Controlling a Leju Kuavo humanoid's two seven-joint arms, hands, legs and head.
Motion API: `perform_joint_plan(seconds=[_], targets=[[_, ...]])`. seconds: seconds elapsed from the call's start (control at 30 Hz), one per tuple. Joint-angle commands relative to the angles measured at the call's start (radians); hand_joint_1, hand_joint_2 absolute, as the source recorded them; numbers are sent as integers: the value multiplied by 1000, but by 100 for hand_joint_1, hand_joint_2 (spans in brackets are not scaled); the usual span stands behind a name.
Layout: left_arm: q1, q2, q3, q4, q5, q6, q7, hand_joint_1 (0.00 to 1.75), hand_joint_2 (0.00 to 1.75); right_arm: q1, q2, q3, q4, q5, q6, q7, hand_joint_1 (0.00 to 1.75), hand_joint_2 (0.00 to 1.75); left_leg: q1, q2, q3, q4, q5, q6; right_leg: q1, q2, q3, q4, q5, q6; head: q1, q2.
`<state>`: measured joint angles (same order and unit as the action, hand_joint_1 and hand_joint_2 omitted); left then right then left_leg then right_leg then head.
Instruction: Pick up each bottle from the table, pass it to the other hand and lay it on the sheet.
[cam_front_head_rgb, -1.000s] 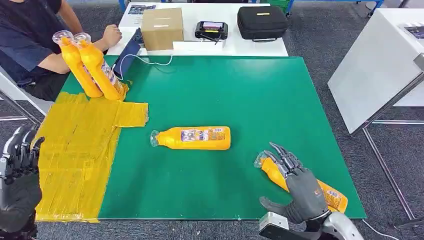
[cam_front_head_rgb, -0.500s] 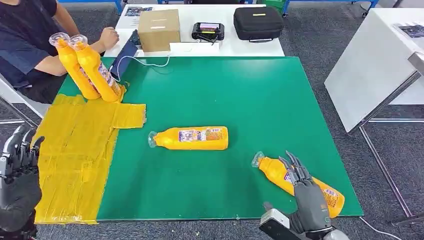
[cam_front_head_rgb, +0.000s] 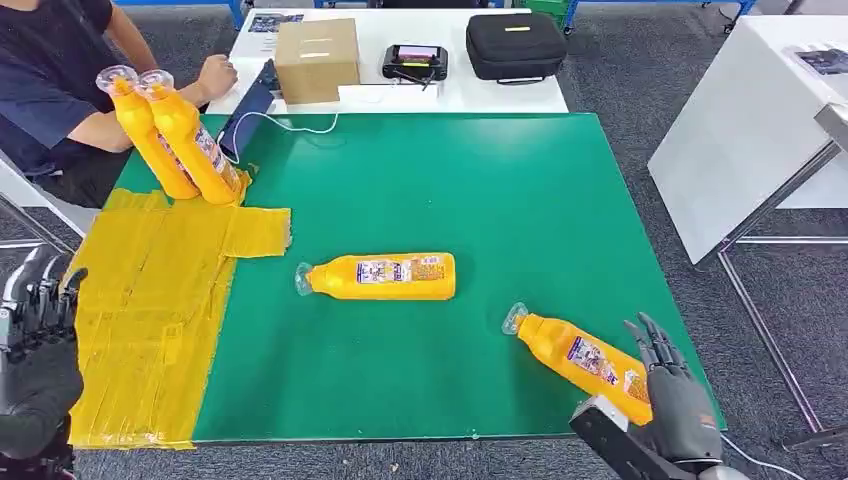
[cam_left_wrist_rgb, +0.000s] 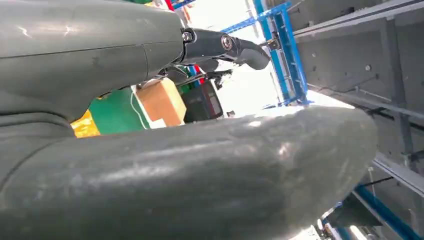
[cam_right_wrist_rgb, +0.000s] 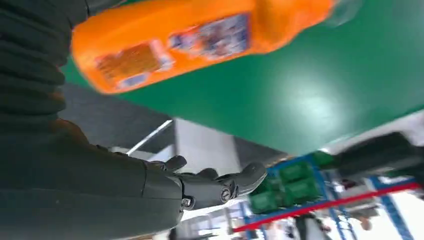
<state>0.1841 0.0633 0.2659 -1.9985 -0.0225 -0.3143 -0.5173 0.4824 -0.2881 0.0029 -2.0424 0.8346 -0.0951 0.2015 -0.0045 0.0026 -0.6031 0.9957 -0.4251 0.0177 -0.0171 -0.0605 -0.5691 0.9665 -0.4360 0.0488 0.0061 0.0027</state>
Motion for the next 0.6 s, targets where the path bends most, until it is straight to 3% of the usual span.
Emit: perform_joint_plan(seconds=[0.03,0.37,0.43,0.6], targets=[[-59,1,-30,71,8,-5,7,0,0,7,109,-211,100,23,78,-28,0,175,2,-3,5,-1,-1,-2,1,2,6,-2,-1,-2,0,0],[-59,1,-30,71,8,-5,7,0,0,7,109,-211,100,23,78,-28,0,175,1,-1,3,-1,0,-1,0,3,4,-2,0,-1,0,0],[-68,3,-33,79,13,-12,7,0,0,-15,100,-221,127,35,103,-23,0,175,2,3,6,-1,-1,-2,1,6,15,-2,-1,-2,0,0],[-101,8,-50,105,13,-16,12,0,0,-99,65,-205,230,47,124,-31,0,175,1,5,4,-1,0,-1,1,7,13,-2,1,-1,0,0]])
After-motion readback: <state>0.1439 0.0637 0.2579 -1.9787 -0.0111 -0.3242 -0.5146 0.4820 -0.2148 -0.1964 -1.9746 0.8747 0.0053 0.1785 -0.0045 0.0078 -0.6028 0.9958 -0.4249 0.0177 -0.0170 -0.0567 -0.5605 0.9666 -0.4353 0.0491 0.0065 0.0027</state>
